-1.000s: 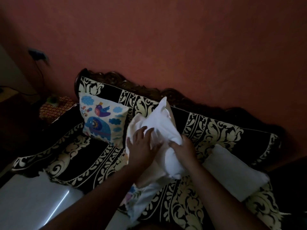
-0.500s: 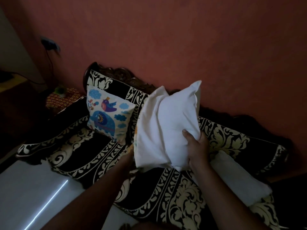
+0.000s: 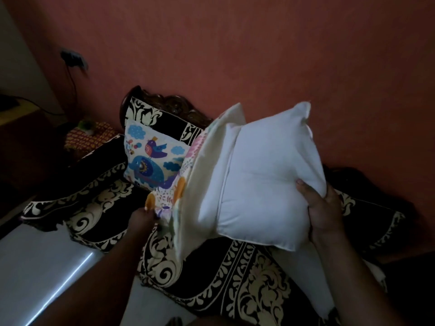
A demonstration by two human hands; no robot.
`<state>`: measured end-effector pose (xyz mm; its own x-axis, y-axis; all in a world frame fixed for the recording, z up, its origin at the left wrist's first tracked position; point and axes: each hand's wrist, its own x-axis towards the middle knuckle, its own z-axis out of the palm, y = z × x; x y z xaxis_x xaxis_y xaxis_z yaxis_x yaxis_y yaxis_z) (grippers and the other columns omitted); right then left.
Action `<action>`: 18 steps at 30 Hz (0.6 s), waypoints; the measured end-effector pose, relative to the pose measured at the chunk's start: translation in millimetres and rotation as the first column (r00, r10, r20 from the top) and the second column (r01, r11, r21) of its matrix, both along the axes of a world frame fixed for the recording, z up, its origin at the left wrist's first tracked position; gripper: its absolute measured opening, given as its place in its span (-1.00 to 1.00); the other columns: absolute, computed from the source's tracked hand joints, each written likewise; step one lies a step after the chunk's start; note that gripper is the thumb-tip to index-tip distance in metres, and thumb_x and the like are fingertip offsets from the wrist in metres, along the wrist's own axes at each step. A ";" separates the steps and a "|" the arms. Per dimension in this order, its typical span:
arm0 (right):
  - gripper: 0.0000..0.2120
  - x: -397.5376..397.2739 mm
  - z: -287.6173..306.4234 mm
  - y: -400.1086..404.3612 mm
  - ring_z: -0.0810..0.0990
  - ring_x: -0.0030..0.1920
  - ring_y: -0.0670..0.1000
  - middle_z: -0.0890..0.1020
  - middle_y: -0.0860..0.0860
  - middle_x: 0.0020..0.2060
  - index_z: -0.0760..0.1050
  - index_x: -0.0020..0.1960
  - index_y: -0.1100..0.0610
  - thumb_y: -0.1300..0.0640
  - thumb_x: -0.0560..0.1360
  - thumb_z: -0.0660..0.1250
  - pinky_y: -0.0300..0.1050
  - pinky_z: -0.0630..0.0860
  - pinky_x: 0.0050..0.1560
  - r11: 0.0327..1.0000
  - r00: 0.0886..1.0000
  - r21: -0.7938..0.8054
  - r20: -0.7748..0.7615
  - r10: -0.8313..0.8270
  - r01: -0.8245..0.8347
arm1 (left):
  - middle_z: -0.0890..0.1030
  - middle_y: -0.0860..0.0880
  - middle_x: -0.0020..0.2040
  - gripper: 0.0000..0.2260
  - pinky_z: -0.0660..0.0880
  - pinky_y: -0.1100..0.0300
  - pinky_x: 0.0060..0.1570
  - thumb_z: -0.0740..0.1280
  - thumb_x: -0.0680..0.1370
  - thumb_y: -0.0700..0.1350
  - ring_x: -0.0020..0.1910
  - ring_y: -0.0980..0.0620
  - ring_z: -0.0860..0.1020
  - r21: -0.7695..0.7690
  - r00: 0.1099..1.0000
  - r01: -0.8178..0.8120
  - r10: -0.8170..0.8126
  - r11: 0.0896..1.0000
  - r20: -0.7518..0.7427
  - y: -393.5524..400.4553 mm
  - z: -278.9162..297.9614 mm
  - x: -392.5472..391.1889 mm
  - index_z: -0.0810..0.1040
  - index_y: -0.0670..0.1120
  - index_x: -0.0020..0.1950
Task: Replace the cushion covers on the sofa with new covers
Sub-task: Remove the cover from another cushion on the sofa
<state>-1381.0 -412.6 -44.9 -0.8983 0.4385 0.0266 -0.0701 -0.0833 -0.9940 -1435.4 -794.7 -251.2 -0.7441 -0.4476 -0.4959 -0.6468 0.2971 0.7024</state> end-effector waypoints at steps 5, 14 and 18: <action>-0.69 1.4 -14.2 -16.2 0.70 0.08 0.06 0.72 0.02 0.09 0.63 0.18 0.05 0.30 0.48 0.46 -0.03 0.61 0.04 0.992 0.992 0.009 0.039 0.124 -0.124 | 0.61 -0.26 0.22 -0.50 0.47 0.05 0.11 0.19 0.59 0.19 0.17 -0.25 0.58 0.255 0.965 -0.021 0.086 0.967 -0.247 42.2 38.2 -24.2 0.53 -0.16 0.31; -0.17 16.4 -49.9 16.5 0.68 0.13 0.00 0.72 -0.03 0.09 0.56 0.22 0.03 -0.27 0.05 0.69 -0.22 0.61 0.00 0.883 0.900 0.214 0.233 0.368 -0.417 | 0.67 -0.22 0.10 -0.69 0.61 -0.01 -0.10 0.25 0.67 0.10 -0.10 -0.13 0.67 0.673 0.980 0.156 -0.026 0.723 -0.199 65.0 119.4 -40.6 0.59 -0.07 0.26; 0.09 11.4 -61.6 24.5 0.52 0.37 -0.08 0.55 -0.12 0.36 0.32 0.49 -0.05 -0.31 0.07 0.67 -0.08 0.51 0.30 0.742 0.760 0.262 0.445 0.474 -0.617 | 0.71 -0.20 0.03 -0.59 0.60 -0.31 0.09 0.41 0.54 0.19 0.02 -0.28 0.69 0.626 0.942 0.179 0.051 0.759 -0.331 74.5 108.0 -36.8 0.58 -0.02 0.28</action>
<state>-1369.6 -388.1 -106.5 -0.9584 -0.1132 -0.2620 0.2030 0.3751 -0.9045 -1472.2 -720.1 -143.2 -0.9218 -0.0564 -0.3836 -0.3569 -0.2634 0.8963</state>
